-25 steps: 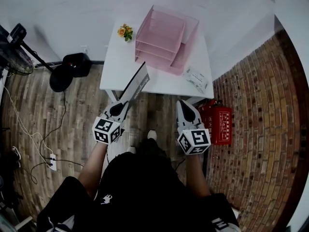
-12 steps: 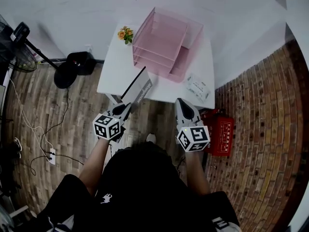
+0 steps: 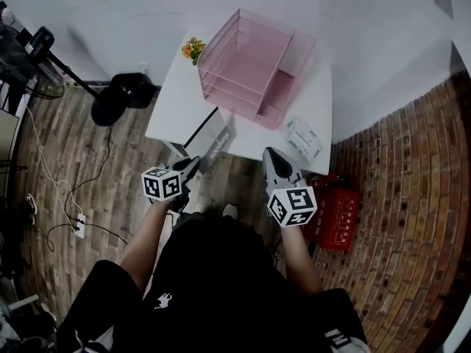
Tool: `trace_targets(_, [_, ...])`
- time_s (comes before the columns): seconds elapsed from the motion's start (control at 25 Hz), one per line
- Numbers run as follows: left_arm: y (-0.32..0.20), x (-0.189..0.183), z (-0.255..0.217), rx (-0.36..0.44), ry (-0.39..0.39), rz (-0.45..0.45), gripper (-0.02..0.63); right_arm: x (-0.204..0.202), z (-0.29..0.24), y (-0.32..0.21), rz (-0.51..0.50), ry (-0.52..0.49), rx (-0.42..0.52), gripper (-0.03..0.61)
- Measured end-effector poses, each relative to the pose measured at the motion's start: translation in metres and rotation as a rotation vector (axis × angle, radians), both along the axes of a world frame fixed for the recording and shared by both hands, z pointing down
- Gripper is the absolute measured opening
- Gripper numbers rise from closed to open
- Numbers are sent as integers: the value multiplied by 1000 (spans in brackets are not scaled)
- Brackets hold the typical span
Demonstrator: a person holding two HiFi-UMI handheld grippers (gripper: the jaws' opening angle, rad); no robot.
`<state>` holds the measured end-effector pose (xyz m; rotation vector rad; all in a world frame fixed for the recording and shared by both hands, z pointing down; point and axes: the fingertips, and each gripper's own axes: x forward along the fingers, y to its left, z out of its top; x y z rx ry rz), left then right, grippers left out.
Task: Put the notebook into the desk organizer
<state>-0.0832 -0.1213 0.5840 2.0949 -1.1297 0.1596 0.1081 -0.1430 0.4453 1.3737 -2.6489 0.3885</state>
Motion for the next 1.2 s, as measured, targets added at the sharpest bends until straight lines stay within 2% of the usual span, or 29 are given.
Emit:
trace_targets(0.16, [-9,11,12,-43,13,-8,9,1,16,-4,-37,6,-27,3])
trace_targets(0.36, [-18,13,32,-118,34,-32,9,9,23,-14,-34,-2,-47,3])
trace_targets(0.48, [-28,17,32,-151,108,-42,11,10,26,-21,-23,-1,-59,3])
trace_targets(0.64, [-41,20,33,-243,274,-49,11,6,28,-29,-5,11,-70,3])
trace_targets(0.72, [-50,15,38,-275,312,-57,9,6,28,-36,19,12,-75,3])
trace_targets(1.2, [-105,-1,55,-326,285,33,11,-12,25,-71,120,33,-94,3])
